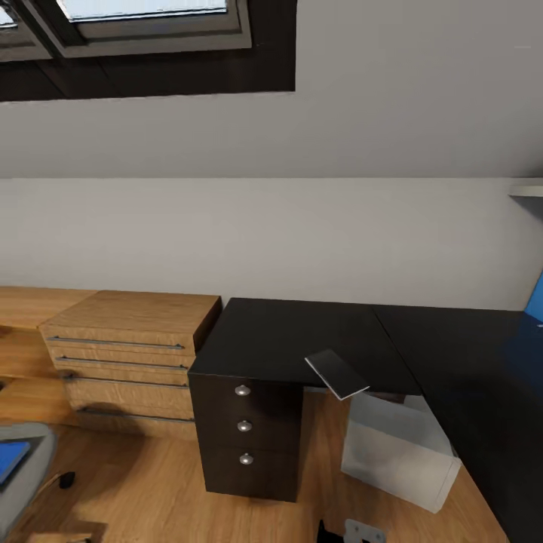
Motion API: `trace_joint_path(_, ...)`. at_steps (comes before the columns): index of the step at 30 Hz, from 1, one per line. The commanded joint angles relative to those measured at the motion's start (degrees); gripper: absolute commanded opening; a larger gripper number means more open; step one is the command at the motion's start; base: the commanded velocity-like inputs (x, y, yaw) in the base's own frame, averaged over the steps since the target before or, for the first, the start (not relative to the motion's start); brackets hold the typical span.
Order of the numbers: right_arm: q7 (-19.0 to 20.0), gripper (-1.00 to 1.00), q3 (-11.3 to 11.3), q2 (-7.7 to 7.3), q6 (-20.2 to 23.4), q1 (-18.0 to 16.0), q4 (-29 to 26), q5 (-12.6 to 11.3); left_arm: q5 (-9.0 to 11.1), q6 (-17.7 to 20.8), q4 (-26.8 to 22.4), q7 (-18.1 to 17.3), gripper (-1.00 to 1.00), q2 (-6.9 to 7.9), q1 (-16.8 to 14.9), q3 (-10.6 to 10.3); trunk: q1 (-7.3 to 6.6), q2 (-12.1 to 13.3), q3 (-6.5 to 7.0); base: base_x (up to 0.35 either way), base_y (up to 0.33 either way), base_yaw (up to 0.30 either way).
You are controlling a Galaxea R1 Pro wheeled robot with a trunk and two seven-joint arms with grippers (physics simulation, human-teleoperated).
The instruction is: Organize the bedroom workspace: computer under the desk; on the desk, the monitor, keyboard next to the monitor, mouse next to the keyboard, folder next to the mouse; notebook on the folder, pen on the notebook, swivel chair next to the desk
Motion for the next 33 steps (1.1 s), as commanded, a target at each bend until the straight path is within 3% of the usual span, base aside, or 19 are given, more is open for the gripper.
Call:
trace_joint_path(1,0.17,1.00,-0.41,0.01,-0.40,-0.06,0.14,-0.15,0.61,-0.38,-0.04,0.36,1.00,0.08,-0.03,-0.34,-0.03,-0.03,-0.05,-0.296,0.157,0.239)
trace_joint_path(10,0.17,1.00,-0.36,0.01,-0.40,-0.06,0.15,-0.01,0.65,-0.42,-0.03,0.36,1.00,0.15,-0.03,-0.28,-0.03,-0.03,-0.18,-0.146,0.189,0.260)
trace_joint_path(33,0.17,1.00,-0.33,0.01,-0.37,-0.06,0.15,0.23,0.64,-0.49,-0.02,0.36,1.00,0.15,-0.03,-0.20,-0.03,-0.03,-1.21,-0.001,0.006,0.260)
